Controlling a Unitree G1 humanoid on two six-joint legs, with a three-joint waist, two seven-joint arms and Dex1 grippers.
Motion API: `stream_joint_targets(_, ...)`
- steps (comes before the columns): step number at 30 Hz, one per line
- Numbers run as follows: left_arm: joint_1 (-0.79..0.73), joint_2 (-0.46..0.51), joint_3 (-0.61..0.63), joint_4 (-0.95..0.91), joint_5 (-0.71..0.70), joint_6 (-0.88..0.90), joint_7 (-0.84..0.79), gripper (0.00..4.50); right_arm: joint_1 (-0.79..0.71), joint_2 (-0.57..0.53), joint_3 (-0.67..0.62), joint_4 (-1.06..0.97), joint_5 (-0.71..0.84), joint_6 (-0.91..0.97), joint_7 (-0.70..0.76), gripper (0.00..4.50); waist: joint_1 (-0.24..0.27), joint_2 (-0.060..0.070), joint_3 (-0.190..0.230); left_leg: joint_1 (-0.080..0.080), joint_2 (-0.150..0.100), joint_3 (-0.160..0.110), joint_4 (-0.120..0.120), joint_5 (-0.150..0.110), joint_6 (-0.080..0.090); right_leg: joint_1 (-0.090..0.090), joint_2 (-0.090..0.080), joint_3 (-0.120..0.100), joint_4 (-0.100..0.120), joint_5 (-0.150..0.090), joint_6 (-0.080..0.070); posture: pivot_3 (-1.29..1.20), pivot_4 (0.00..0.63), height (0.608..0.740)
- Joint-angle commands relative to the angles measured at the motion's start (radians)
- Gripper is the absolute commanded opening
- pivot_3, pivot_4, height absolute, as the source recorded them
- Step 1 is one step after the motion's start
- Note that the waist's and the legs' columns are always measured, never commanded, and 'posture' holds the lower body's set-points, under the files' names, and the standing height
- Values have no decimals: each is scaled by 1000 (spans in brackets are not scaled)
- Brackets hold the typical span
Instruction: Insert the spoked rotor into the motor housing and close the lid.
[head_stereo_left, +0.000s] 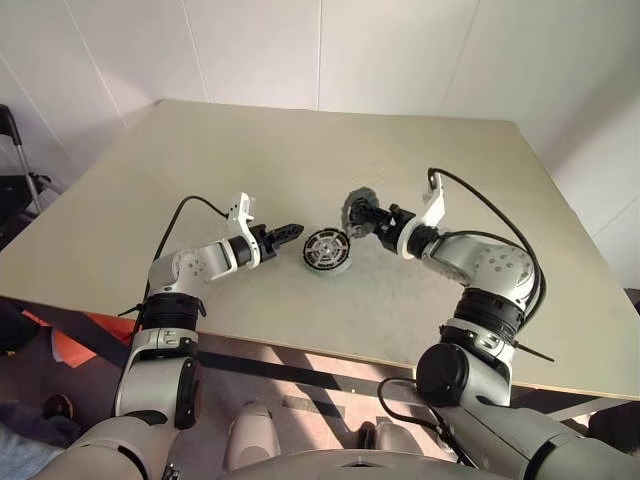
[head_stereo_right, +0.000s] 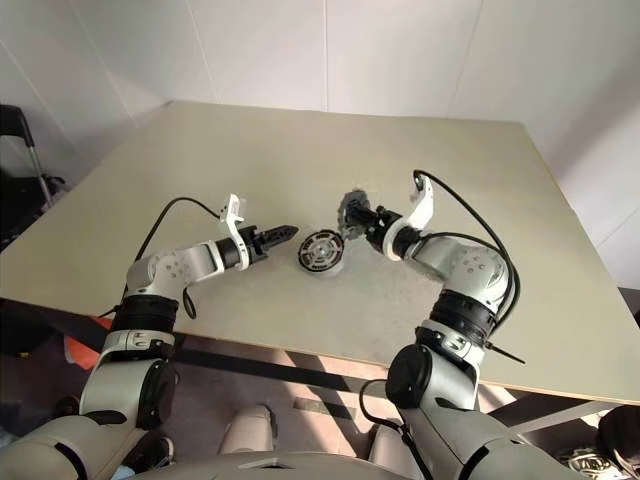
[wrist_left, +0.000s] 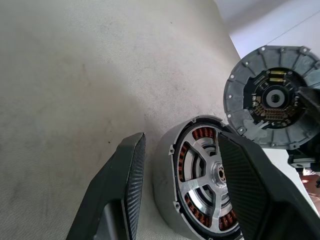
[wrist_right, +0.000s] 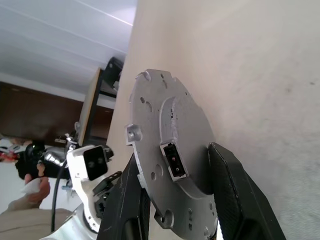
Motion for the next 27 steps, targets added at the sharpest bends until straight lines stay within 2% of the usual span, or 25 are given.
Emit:
stream_joint_targets(1, -15, 3, 1, -6, 5, -13, -12, 2444, -29, 4, 38, -70, 72, 16, 18, 1957, 0, 0, 0, 0, 0, 0, 0, 0, 0, 0, 0, 0, 0, 0, 0, 0, 0, 740)
stream_joint_targets(17, -15, 17, 24, 0, 14, -19, -8, 2444, 52, -63, 230, -58, 39, -58, 27, 1957, -1, 0, 0, -1, 0, 0, -1, 0, 0, -1, 0, 0, 0, 0, 0, 0, 0, 740)
stream_joint_targets(26, -17, 18, 23, 7, 18, -17, -8, 2444, 106, -132, 381, -139, 31, -144, 114, 1957, -1, 0, 0, -1, 0, 0, -1, 0, 0, -1, 0, 0, -1, 0, 0, 0, 0, 740)
stream_joint_targets(27, -21, 18, 22, 13, 20, -18, -8, 2444, 118, -154, 426, -169, 16, -156, 130, 1957, -1, 0, 0, -1, 0, 0, -1, 0, 0, -1, 0, 0, -1, 0, 0, 0, 0, 740)
